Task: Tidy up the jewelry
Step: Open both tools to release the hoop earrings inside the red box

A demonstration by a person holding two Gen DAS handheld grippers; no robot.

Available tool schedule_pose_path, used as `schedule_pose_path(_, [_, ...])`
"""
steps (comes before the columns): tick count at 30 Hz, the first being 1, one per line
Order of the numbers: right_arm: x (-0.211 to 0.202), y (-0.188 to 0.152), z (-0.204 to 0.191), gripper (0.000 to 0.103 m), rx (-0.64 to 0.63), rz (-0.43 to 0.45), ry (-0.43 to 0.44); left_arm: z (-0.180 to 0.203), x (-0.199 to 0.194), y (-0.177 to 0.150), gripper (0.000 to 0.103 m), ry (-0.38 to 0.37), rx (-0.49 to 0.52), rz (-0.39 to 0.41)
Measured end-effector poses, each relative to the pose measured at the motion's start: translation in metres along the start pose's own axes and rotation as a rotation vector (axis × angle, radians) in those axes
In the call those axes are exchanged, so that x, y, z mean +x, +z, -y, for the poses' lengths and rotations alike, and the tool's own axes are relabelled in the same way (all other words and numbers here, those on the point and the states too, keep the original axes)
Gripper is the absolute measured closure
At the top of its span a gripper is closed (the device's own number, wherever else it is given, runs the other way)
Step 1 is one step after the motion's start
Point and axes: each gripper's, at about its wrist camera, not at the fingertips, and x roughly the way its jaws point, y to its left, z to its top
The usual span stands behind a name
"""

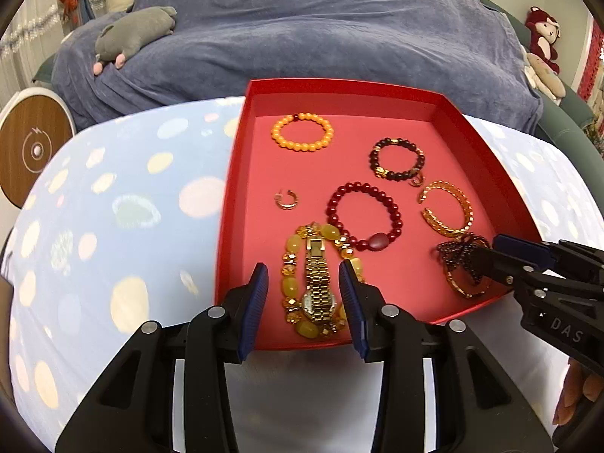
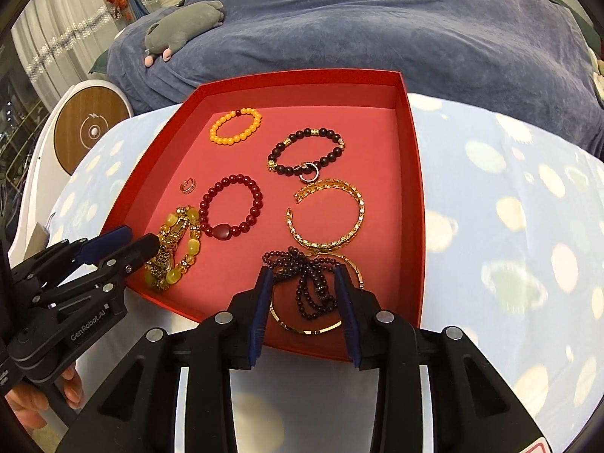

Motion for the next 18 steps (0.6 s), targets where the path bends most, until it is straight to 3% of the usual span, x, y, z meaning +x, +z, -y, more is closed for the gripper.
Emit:
schedule_pose_path(4, [-0.012,-0.016,-0.002,0.069,0.011,0.005,0.000,0.004,-0.009,-0.012,0.066,0.000,-0.024,-0.010])
schedule_pose_path(12, [-0.028,-0.025,-0.001,0.068,0.018,0.057,0.008,0.009,-0.025,-0.011,0.065,-0.019,-0.028,0.047])
schedule_pose_path(18, [-0.039,-0.027,-0.006,0.056,-0.016,0.118,-0.041,0.024,-0.029,-0.011,0.057,-0.004,0.006,0.081])
